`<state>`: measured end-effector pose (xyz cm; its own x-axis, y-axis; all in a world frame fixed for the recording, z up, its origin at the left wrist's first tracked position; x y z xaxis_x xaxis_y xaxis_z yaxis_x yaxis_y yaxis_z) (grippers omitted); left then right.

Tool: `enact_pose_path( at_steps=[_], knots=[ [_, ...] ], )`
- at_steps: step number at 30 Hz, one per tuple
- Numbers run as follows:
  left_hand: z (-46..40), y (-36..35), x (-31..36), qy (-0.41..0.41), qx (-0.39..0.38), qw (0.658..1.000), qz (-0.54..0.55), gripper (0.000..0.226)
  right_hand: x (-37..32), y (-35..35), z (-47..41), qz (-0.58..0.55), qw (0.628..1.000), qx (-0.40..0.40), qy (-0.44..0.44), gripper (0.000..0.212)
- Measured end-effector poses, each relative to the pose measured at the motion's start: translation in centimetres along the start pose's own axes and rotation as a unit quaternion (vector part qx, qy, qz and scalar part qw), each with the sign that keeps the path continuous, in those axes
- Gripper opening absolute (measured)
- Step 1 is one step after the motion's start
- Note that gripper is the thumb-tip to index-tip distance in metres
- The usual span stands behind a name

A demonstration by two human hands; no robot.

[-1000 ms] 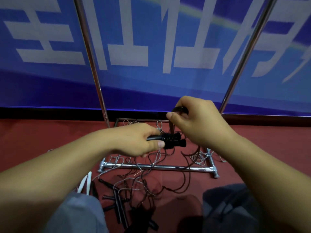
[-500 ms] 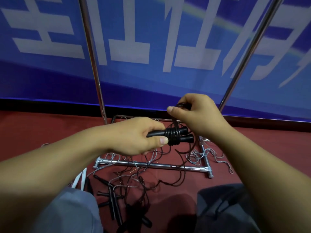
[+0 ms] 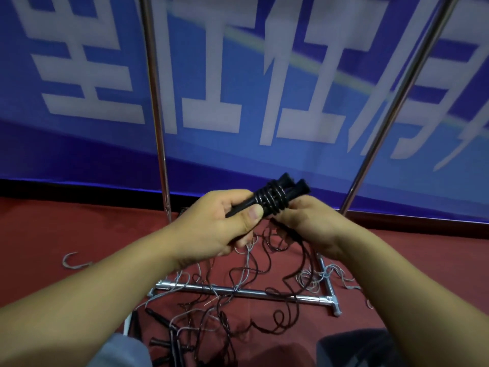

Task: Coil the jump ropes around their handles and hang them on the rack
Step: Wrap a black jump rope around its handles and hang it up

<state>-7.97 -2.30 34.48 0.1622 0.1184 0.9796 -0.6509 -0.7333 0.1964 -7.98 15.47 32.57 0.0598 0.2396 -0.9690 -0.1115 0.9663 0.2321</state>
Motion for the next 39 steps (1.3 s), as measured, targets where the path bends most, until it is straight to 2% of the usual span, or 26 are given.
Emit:
enact_pose_path(
  at_steps=[3,7,11,14,17,20,26,29,32,39],
  knots=[
    [-0.1,0.6,0.0,0.005,0.028,0.998,0.062,0.046,-0.3,-0.8,-0.1,-0.043,0.999,-0.03,0.003,0.032],
    [-0.3,1.5,-0.1,0.023,0.085,0.987,0.131,0.038,-0.8,-0.8,-0.1,-0.099,0.994,-0.035,-0.011,0.028],
    [-0.8,2.1,-0.7,0.043,0.15,0.978,0.136,0.029,-1.4,-0.1,0.1,-0.188,0.982,0.008,-0.015,0.028],
    [-1.1,2.6,-0.9,0.058,0.194,0.97,0.137,0.026,-1.8,0.1,0.5,-0.2,0.98,0.02,-0.012,0.027],
    [-1.3,3.0,-1.0,0.067,0.22,0.964,0.132,0.024,-1.7,0.4,0.8,-0.14,0.99,0.014,0.005,0.012],
    [-1.2,3.2,-1.1,0.074,0.224,0.964,0.121,0.024,-1.7,1.1,0.9,-0.089,0.995,0.038,0.018,0.008],
    [-1.1,3.4,-1.3,0.084,0.22,0.966,0.107,0.024,-1.9,2.0,1.1,0.098,0.981,0.129,0.103,0.015],
    [-1.1,3.5,-1.4,0.081,0.217,0.968,0.098,0.025,-2.0,2.5,1.2,0.137,0.972,0.162,0.098,0.018],
    [-1.0,3.4,-1.4,0.073,0.206,0.973,0.078,0.025,-2.0,3.3,1.2,0.12,0.972,0.186,0.072,0.015],
    [-0.9,3.5,-1.0,0.053,0.201,0.976,0.057,0.021,-2.9,4.0,1.8,0.291,0.943,0.144,0.073,0.03]
  ],
)
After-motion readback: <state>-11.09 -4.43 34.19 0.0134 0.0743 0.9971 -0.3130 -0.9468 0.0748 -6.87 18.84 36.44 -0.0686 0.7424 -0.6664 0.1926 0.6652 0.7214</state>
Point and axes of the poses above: each hand's wrist, its own z-axis away from the middle knuckle, its own y-axis out of the back of the hand, x = y × z, the point moved 4 cm from there along -z, towards the middle knuckle, and after that the axes turned 6 degrees about y, right-handed, at the moved point
